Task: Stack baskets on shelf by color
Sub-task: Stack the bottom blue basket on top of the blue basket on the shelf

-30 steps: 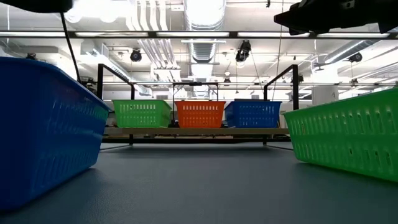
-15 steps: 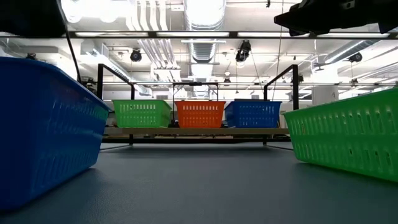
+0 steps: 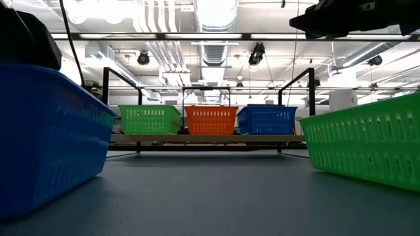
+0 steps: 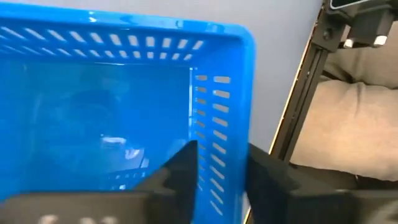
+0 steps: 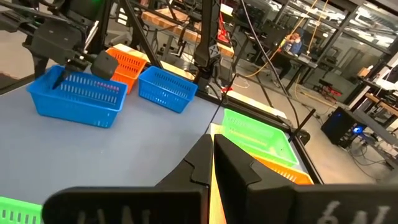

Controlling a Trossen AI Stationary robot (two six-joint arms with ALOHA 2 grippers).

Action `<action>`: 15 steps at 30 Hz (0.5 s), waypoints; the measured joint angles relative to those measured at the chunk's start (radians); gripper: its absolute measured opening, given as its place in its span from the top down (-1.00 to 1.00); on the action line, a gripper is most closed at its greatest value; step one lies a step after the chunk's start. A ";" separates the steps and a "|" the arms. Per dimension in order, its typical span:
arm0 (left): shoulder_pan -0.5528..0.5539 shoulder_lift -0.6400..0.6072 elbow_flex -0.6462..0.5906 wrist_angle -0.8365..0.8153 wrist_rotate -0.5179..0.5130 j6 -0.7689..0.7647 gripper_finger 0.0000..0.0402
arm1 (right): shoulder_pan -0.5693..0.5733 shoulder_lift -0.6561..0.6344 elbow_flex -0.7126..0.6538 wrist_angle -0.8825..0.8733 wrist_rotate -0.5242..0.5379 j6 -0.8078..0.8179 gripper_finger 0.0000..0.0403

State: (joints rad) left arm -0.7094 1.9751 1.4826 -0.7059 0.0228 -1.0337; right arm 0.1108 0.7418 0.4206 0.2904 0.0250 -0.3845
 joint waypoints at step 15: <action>0.032 -0.029 0.195 -0.166 -0.030 0.093 1.00 | 0.000 0.000 -0.006 -0.005 0.001 -0.001 0.96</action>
State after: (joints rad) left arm -0.6771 1.9457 1.6776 -0.8722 -0.0074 -0.9405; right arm 0.1108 0.7422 0.4141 0.2851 0.0257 -0.3855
